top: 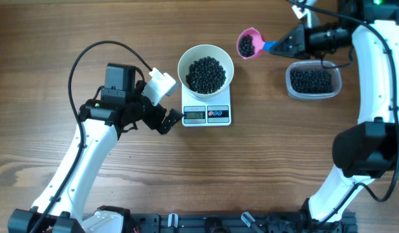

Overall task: Scoop item into bowl and weigh 150g on scale
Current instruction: 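Lift the filled scoop and carry it over the bowl, then tip the scoop to pour beans into the white bowl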

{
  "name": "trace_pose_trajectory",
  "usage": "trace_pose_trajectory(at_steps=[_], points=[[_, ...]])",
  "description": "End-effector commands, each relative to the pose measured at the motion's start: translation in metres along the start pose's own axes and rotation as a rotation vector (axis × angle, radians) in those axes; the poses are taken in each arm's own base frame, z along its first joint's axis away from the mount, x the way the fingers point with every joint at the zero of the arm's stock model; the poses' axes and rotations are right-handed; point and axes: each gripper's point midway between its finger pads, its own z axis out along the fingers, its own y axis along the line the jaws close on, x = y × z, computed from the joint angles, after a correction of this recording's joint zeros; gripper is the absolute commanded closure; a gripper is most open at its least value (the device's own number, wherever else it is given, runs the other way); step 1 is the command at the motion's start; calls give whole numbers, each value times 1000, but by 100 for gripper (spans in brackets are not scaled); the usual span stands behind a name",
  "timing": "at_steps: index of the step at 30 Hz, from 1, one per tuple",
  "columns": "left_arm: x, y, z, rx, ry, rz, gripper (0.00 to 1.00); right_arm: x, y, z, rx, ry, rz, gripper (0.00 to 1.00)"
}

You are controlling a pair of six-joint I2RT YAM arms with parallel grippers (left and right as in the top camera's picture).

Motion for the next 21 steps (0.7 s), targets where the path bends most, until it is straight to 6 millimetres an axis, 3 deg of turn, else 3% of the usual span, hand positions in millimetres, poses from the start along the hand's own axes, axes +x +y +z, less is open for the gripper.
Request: trace_pose_trajectory(at_steps=[1,5,9,12,21], points=[[1,-2,1,17,-5,0,0,-6,14,14,70,17,-16,96],[1,-2,1,17,-5,0,0,-7,24,35,124,36,-63,96],[1,-2,1,17,-5,0,0,-8,20,55,297,55,-154,96],[1,-2,1,17,-5,0,0,-8,16,64,448,70,-226,96],[1,-2,1,17,-5,0,0,-24,33,85,724,48,-540,96]])
